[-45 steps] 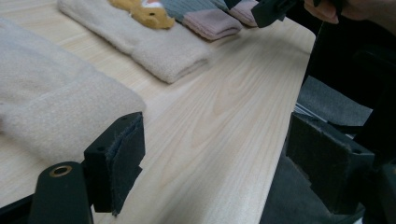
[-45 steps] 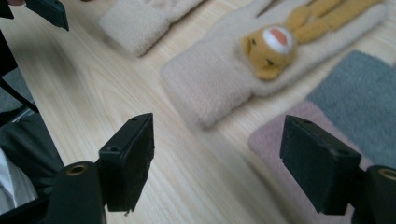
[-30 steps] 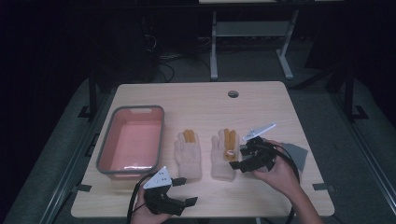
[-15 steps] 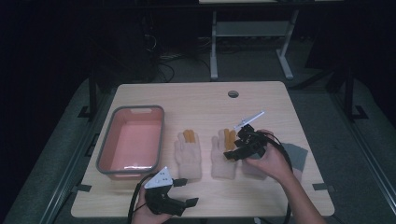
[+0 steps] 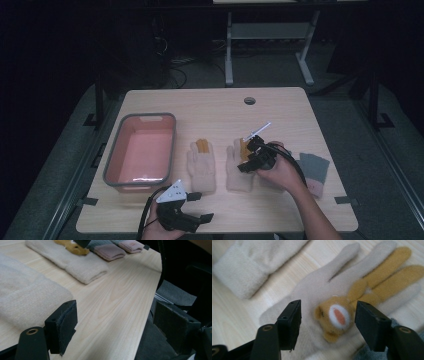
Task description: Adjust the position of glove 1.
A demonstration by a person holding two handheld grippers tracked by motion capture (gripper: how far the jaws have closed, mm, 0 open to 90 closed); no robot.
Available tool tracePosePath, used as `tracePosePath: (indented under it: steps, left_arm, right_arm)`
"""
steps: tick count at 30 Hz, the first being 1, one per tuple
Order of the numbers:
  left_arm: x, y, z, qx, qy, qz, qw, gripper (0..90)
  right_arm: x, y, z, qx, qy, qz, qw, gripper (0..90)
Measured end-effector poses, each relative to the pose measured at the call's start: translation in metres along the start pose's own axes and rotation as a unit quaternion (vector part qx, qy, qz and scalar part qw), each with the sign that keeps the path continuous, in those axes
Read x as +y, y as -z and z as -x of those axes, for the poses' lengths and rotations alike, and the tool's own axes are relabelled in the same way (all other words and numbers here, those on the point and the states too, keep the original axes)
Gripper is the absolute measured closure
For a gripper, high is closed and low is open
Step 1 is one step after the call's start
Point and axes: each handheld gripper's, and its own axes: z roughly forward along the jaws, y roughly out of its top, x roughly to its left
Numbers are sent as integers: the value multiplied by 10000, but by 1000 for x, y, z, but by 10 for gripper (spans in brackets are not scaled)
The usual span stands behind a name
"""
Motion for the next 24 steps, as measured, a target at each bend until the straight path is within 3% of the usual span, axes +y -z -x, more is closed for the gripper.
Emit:
tracePosePath:
  steps: [5, 6, 9, 20, 24]
  left_arm:
    - [0, 0, -1, 3, 48, 14, 10000, 199]
    - [0, 1, -1, 11, 49, 25, 10000, 199]
    - [0, 2, -1, 20, 54, 62, 10000, 200]
    - [-1, 1, 0, 19, 63, 74, 10000, 200]
    - [-1, 1, 0, 10, 91, 85, 9999, 200]
  right_arm:
    - [0, -9, 0, -168, -29, -143, 9998, 485]
    - [-1, -14, -1, -307, -6, -250, 9992, 490]
    - [-2, -16, -2, -410, -9, -246, 9989, 531]
    - [0, -16, -6, -554, 14, -349, 9979, 619]
    - [0, -15, -5, -506, -55, -346, 9981, 630]
